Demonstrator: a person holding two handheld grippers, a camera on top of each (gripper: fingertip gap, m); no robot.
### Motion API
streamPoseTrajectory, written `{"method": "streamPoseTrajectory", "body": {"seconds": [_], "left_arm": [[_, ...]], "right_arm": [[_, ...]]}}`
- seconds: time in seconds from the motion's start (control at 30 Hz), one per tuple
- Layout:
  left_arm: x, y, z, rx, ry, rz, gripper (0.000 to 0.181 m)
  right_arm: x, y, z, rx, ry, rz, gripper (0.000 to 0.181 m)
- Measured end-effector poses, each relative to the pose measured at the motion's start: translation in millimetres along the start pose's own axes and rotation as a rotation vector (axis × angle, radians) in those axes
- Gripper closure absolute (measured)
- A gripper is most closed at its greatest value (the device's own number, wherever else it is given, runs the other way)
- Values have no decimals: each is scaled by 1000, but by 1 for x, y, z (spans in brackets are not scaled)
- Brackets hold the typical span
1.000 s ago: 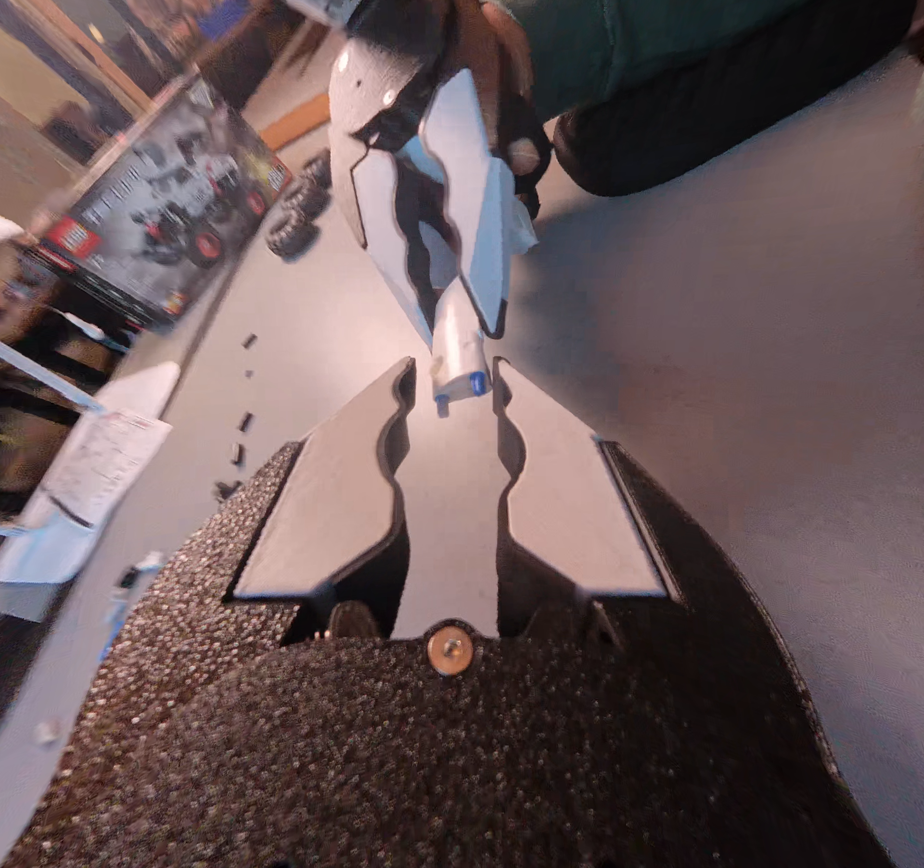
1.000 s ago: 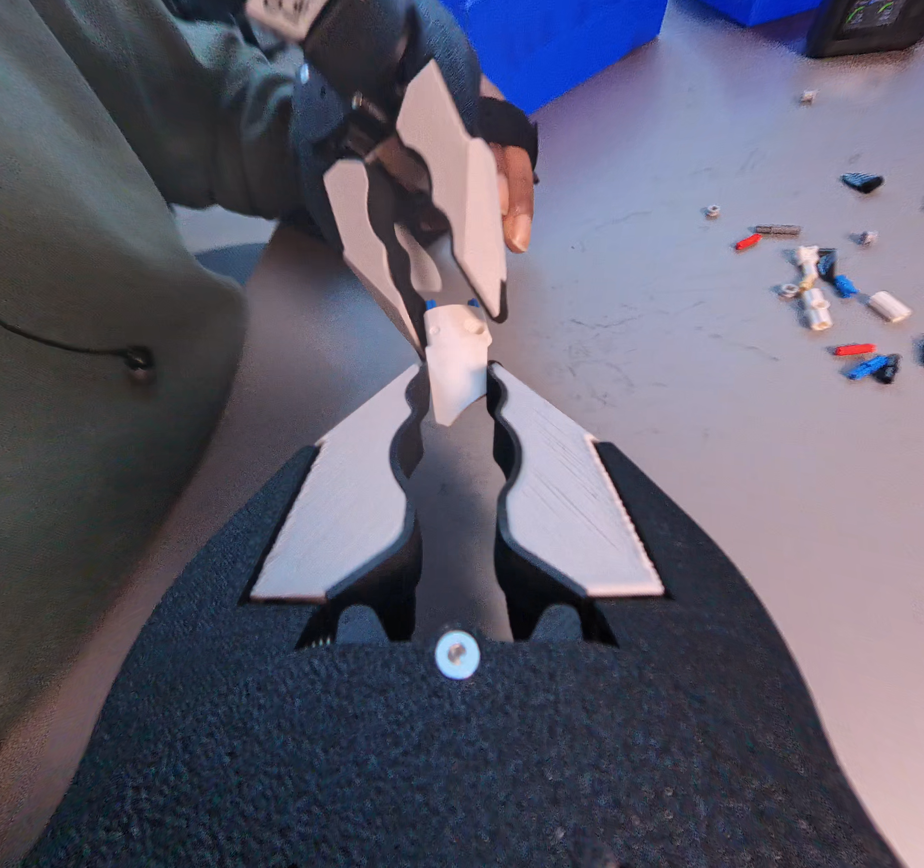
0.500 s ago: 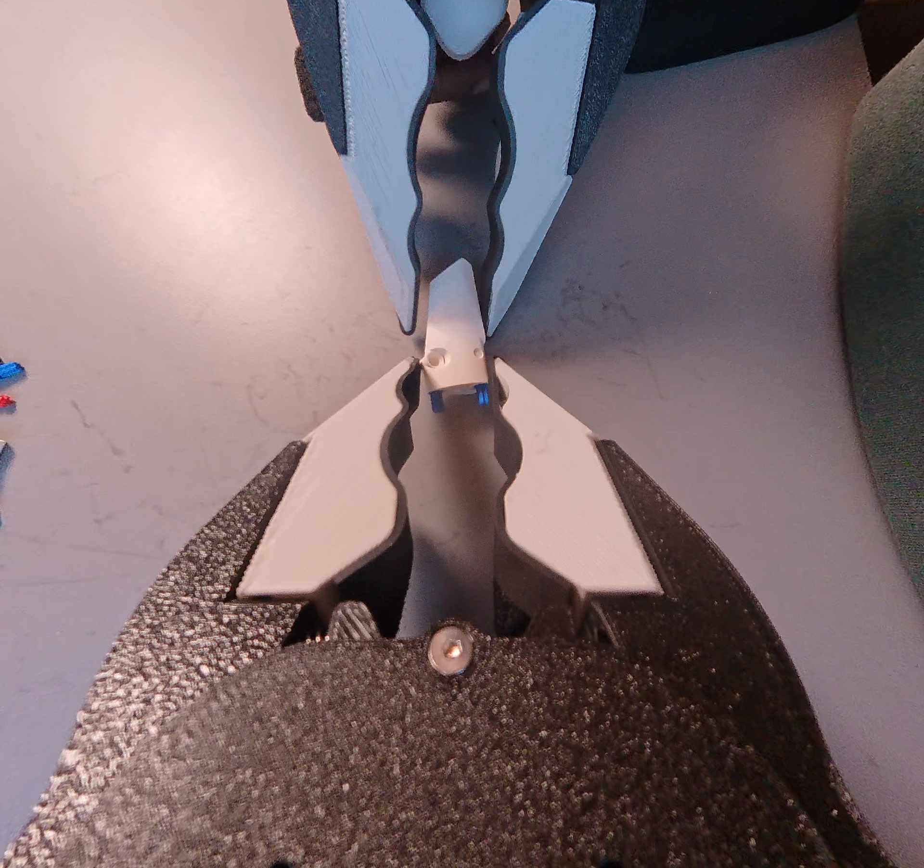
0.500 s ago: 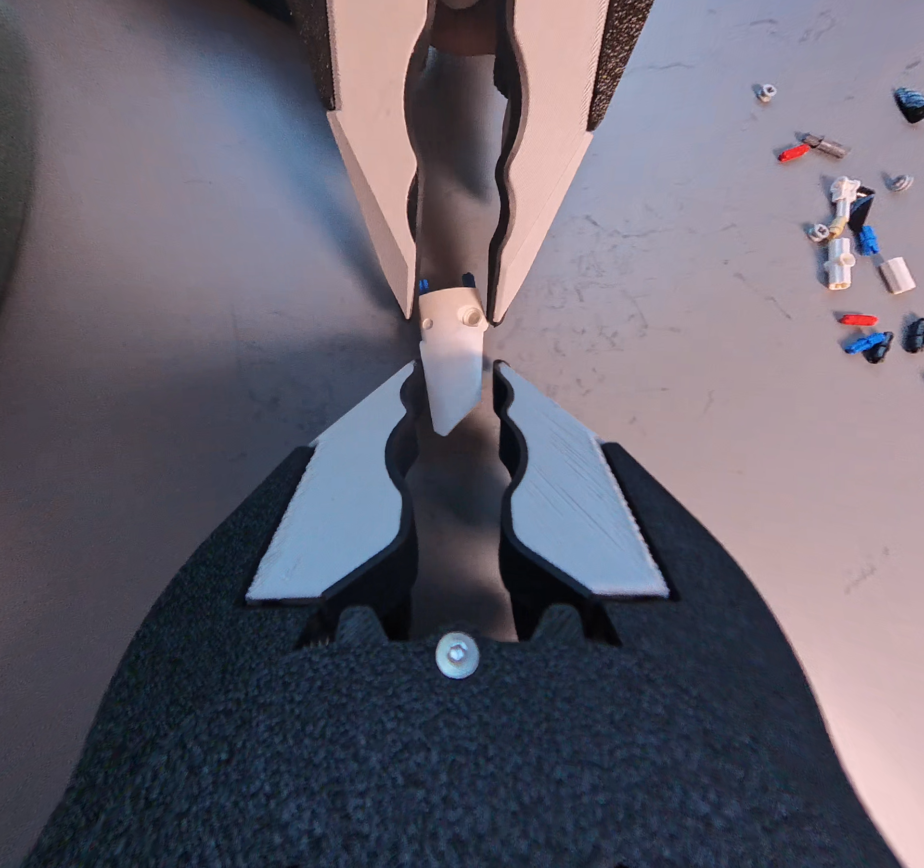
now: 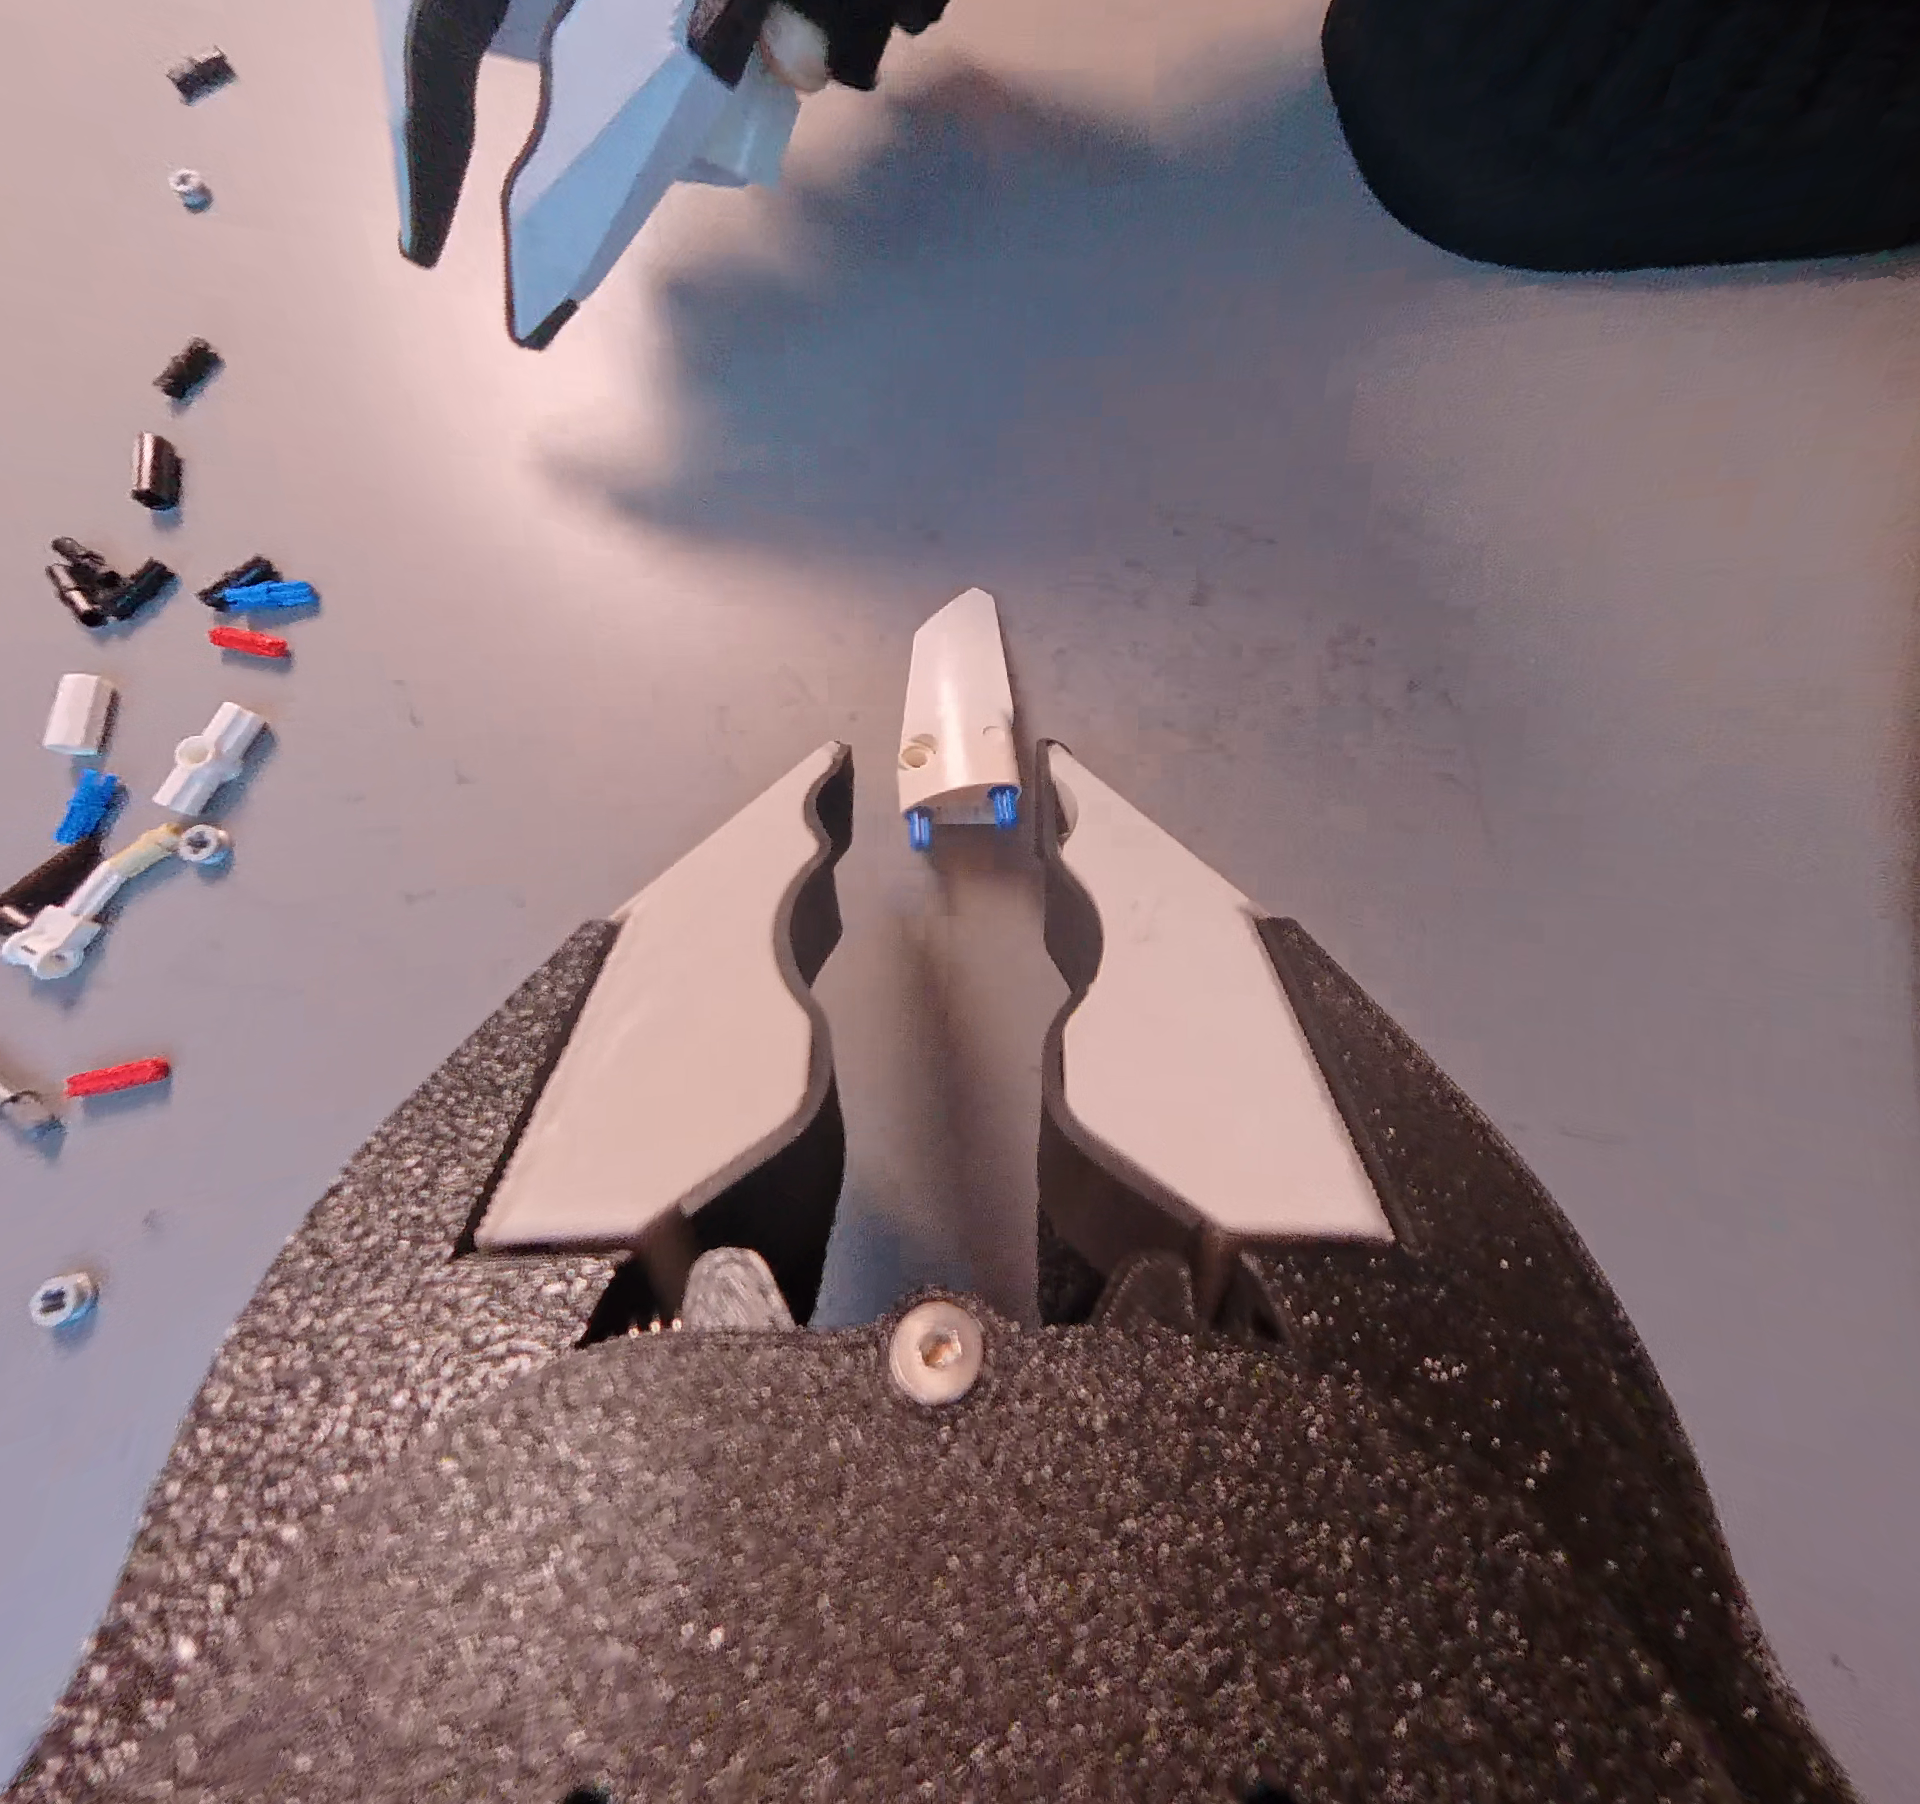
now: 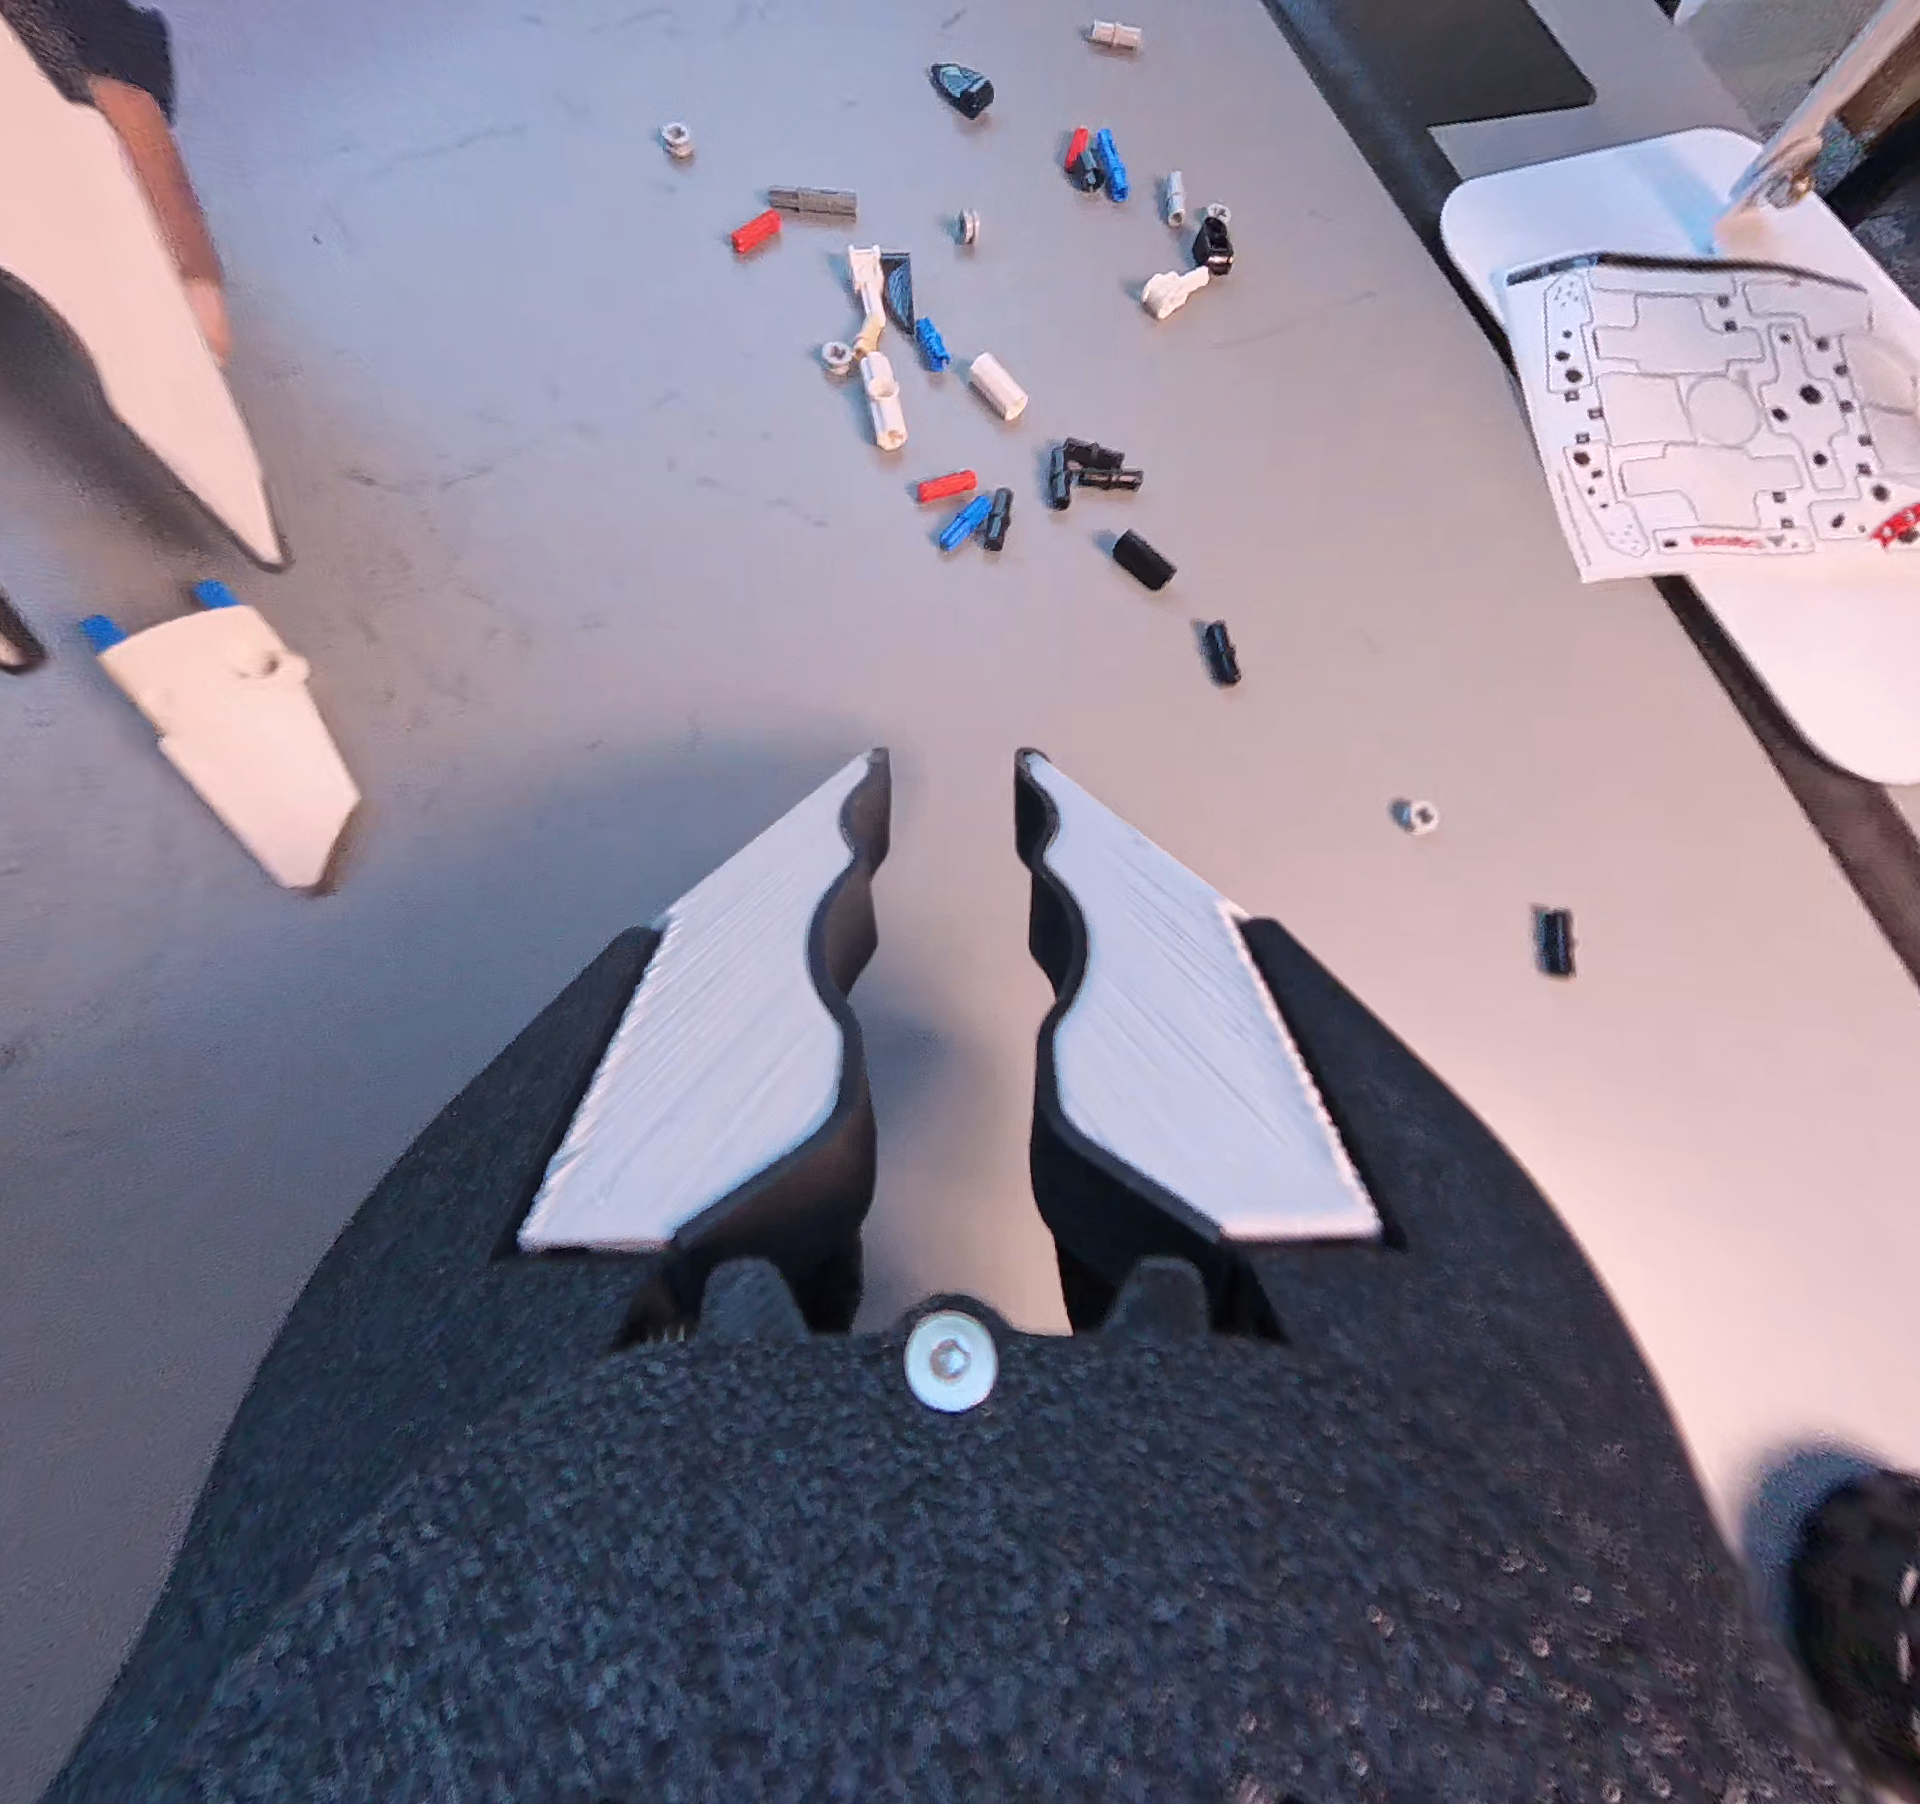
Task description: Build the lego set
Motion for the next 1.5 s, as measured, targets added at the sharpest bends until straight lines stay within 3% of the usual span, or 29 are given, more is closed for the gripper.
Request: {"method": "streamPoseTrajectory", "body": {"seconds": [0.27, 0.43, 0.67, 0.8, 0.97, 1.13, 1.23, 1.3, 1.43, 1.5], "left_arm": [[-41, 32, 10, 139, 181, -172, 150], [-56, 42, 13, 181, 235, -224, 153], [-52, 33, 16, 136, 207, -213, 153], [-51, 34, 17, 132, 197, -228, 153], [-55, 41, 10, 177, 208, -241, 153], [-53, 40, 6, 190, 208, -231, 153], [-52, 40, 10, 161, 191, -249, 152], [-54, 44, 10, 170, 199, -258, 152], [-57, 49, 7, 205, 216, -265, 152], [-57, 48, 8, 209, 217, -265, 152]], "right_arm": [[11, -66, -25, -129, 60, -85, 167], [14, -75, -31, -181, 47, -112, 171], [12, -75, -31, -186, 60, -170, 178], [6, -45, -23, -175, 44, -159, 178], [-71, 34, 18, -215, 211, -243, 178], [-103, 39, 49, -282, 232, -224, 178], [-101, 36, 51, -285, 194, -246, 176], [-96, 35, 44, -281, 195, -272, 159], [-42, 20, -20, -96, 180, -197, 161], [-5, -2, -38, -100, 232, -154, 162]]}}
Point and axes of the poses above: each gripper's, where its closed fingertips meet, y back along the fingers, z out of its underside, x = y × z across the jaws, the point moved 3 cm from there along y, back along the fingers, and after that the axes turned 8 degrees about -y, right-handed, at the moved point
